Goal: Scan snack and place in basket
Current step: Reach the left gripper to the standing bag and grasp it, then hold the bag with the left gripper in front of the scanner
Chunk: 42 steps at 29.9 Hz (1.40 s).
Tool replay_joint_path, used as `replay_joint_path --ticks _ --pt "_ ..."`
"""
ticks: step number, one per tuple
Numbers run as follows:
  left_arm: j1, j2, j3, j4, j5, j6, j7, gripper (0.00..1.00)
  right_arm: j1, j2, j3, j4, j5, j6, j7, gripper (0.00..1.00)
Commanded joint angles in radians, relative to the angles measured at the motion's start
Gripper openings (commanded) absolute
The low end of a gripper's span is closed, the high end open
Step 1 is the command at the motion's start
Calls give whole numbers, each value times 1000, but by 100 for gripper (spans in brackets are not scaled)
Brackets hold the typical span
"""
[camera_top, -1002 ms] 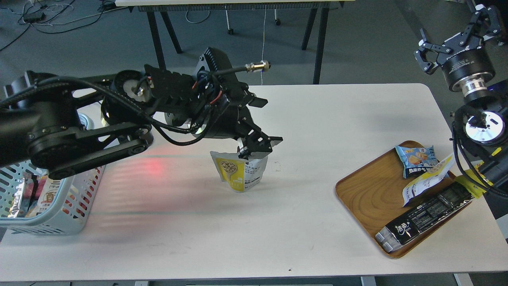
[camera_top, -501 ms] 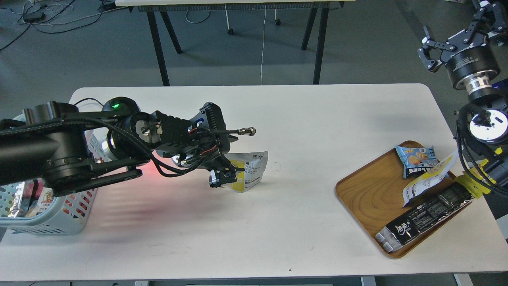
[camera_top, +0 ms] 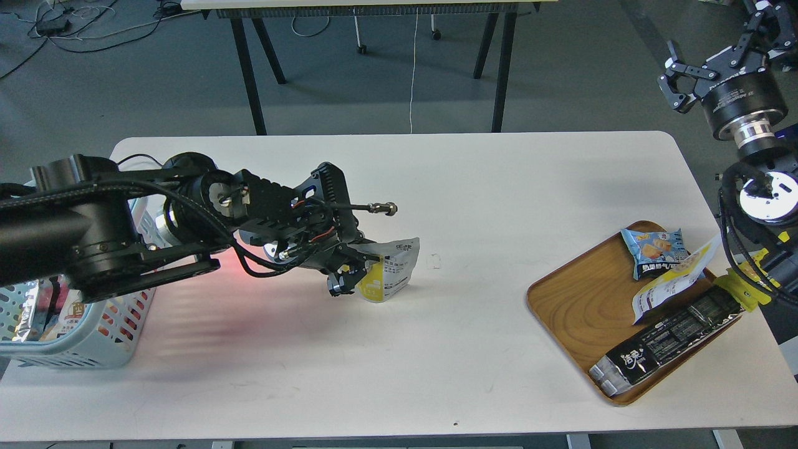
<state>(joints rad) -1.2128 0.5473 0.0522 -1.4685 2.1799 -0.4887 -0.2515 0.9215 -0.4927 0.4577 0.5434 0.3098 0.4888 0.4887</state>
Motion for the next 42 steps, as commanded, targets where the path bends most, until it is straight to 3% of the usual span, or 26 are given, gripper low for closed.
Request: replay_joint_path --ticks 1,12,19,25,30,42 --pt "1 -3 -2 1 1 0 3 1 -1 0 -2 0 -1 0 0 99" --pt "4 22 -99 -35 -5 0 -5 0 0 -21 -4 -2 -3 0 0 99" --pt "16 216 -186 -72 -9 0 -146 0 5 -32 -2 0 -3 0 0 99" --pt "30 379 -184 -65 -9 0 -213 0 8 -30 -4 -2 -3 0 0 99" --pt "42 428 -183 -44 -9 0 -237 0 10 -29 -4 -2 -3 0 0 99" --pt "44 424 -176 73 -9 0 -237 0 11 -30 -4 0 -5 0 0 99"
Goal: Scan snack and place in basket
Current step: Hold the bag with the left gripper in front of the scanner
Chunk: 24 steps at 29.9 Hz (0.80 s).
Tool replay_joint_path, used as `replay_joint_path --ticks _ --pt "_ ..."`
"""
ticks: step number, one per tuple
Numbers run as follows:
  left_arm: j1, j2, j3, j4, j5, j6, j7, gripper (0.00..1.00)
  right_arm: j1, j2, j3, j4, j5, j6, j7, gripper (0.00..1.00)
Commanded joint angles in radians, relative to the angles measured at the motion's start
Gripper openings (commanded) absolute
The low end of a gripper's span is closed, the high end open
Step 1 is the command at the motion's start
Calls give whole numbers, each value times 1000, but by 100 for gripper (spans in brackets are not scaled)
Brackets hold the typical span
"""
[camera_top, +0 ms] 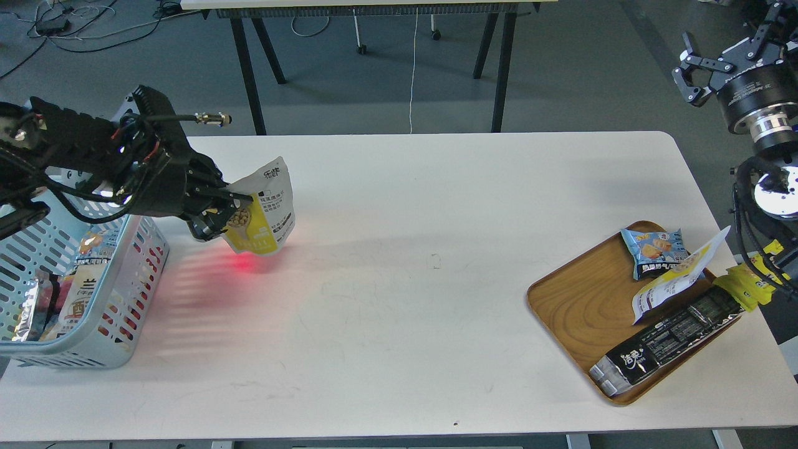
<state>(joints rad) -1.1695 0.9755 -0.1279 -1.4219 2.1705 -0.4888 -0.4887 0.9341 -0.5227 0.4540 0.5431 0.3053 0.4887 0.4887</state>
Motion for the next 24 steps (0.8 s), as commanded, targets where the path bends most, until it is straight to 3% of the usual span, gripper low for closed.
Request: replay_joint_path --ticks 1,24 --pt "1 -3 4 35 0 0 0 0 -3 0 0 0 0 0 0 99" --pt "27 14 7 47 2 0 0 0 11 1 0 3 -9 0 0 99"
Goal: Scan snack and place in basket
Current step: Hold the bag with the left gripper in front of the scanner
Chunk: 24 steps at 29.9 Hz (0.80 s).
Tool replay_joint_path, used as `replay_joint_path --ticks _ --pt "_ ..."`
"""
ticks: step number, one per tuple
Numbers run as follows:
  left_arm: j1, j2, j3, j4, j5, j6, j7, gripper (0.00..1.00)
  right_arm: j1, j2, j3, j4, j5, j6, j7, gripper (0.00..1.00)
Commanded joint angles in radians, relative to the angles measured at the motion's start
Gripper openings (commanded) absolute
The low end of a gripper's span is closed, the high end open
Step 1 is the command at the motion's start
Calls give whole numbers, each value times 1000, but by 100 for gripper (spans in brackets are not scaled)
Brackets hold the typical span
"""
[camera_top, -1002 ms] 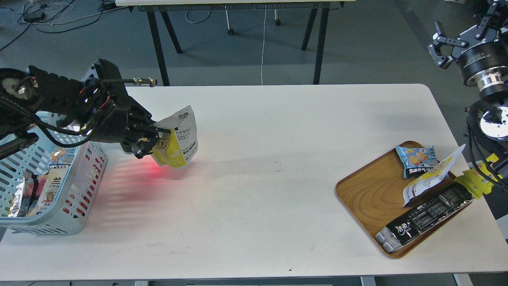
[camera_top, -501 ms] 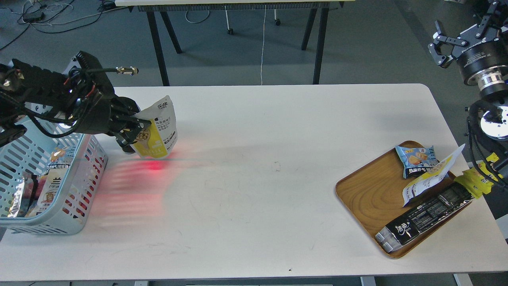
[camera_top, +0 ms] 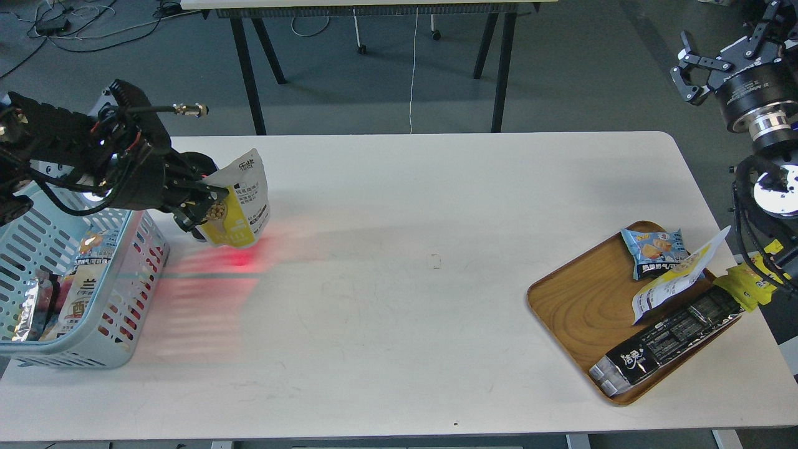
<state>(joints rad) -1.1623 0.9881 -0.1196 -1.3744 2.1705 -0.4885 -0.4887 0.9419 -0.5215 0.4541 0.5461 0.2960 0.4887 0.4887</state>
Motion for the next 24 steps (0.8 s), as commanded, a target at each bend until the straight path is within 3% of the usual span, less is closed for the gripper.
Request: replay_joint_path --ticks 1,24 --pt "26 1 -3 0 2 0 0 0 3 0 0 0 0 0 0 99" --pt "32 1 -18 -12 -1 0 0 0 3 1 -2 1 0 0 0 99"
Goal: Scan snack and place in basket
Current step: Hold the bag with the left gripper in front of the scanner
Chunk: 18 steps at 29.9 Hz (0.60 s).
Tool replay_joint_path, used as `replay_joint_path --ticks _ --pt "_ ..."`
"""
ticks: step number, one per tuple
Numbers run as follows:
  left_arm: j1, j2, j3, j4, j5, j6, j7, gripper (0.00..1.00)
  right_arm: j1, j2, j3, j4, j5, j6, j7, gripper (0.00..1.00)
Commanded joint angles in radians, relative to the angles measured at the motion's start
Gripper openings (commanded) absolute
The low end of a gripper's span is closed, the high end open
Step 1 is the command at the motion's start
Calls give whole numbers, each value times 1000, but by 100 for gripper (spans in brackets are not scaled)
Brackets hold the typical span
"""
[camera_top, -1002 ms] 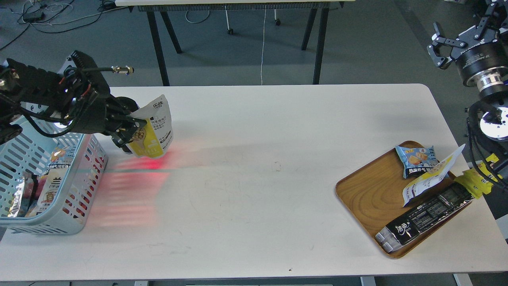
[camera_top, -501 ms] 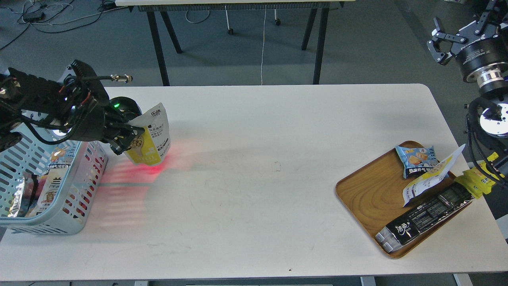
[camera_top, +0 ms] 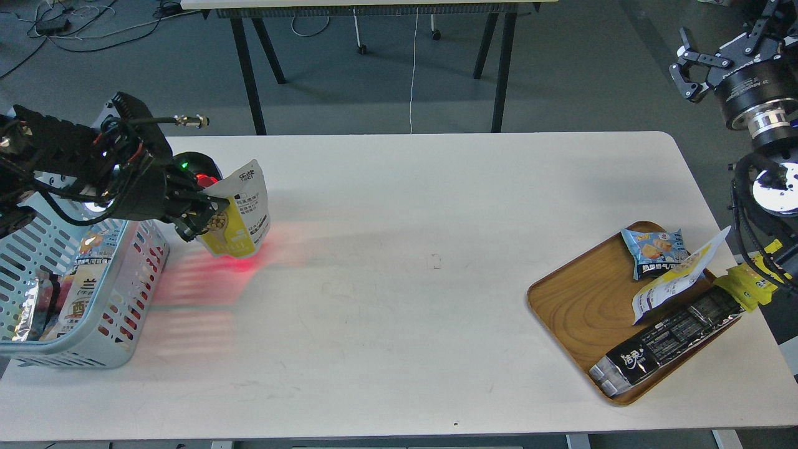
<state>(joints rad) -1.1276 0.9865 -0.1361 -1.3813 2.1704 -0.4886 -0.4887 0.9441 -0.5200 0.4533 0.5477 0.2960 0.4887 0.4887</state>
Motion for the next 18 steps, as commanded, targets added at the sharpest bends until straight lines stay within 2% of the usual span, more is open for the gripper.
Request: replay_joint_path --ticks 1,10,14,18 --pt "-3 3 -7 -7 -1 0 0 0 1 -2 -1 0 0 0 0 99" --pt "-8 37 -39 -67 -1 0 0 0 1 0 -1 3 0 0 0 99" --pt "-6 61 -173 -99 -21 0 0 0 -1 -2 -2 0 -1 0 0 99" --pt "-4 121 -232 -105 -49 0 0 0 -2 -3 -2 -5 -1 0 0 99"
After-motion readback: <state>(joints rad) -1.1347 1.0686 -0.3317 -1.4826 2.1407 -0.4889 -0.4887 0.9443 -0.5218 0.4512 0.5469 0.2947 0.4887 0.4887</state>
